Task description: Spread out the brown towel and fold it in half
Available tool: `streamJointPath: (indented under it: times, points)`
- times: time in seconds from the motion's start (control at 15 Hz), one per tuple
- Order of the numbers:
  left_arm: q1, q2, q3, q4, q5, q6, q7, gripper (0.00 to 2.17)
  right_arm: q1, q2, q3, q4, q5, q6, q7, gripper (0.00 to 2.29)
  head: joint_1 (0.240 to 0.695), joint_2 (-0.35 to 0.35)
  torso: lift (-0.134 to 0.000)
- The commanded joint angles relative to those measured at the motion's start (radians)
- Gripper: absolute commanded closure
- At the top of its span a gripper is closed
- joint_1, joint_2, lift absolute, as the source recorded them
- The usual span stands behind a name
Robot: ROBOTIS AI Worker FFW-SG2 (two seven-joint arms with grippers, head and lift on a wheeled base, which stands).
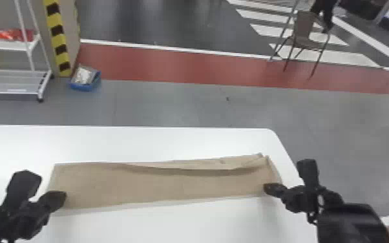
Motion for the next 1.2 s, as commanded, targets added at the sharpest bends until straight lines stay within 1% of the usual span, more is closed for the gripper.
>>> streamJointPath:
  times: [0.0, 0.27, 0.47, 0.6, 0.73, 0.87, 1.13]
  points:
    - [0.004, 0.002, 0.001, 0.001, -0.013, 0.001, 0.002, 1.63, 0.000, 0.000, 0.003, -0.001, -0.004, 0.021, 0.011, 1.42, 0.695, -0.259, 0.000]
    - [0.029, 0.015, 0.012, -0.007, -0.014, 0.004, 0.004, 1.63, 0.005, -0.002, 0.003, -0.006, -0.012, 0.028, 0.032, 1.42, 0.695, -0.245, 0.000]
    - [0.049, 0.018, 0.021, -0.018, -0.014, 0.007, 0.004, 1.63, 0.026, -0.002, 0.003, -0.038, -0.025, 0.058, 0.051, 1.42, 0.695, -0.240, 0.000]
    - [0.059, 0.025, 0.026, -0.029, -0.016, 0.007, 0.004, 1.63, 0.052, 0.004, 0.001, -0.076, -0.036, 0.083, 0.063, 1.43, 0.695, -0.238, 0.000]
    - [0.067, 0.033, 0.046, -0.035, -0.016, 0.010, 0.000, 1.63, 0.089, 0.007, 0.003, -0.109, -0.071, 0.110, 0.077, 1.43, 0.695, -0.235, 0.000]
    - [0.067, 0.039, 0.052, -0.035, -0.014, 0.007, -0.003, 1.63, 0.121, 0.009, 0.000, -0.155, -0.084, 0.138, 0.084, 1.46, 0.695, -0.225, 0.000]
    - [0.081, 0.045, 0.076, -0.042, -0.014, 0.007, -0.009, 1.63, 0.198, 0.020, -0.014, -0.245, -0.130, 0.184, 0.114, 1.48, 0.695, -0.212, 0.000]
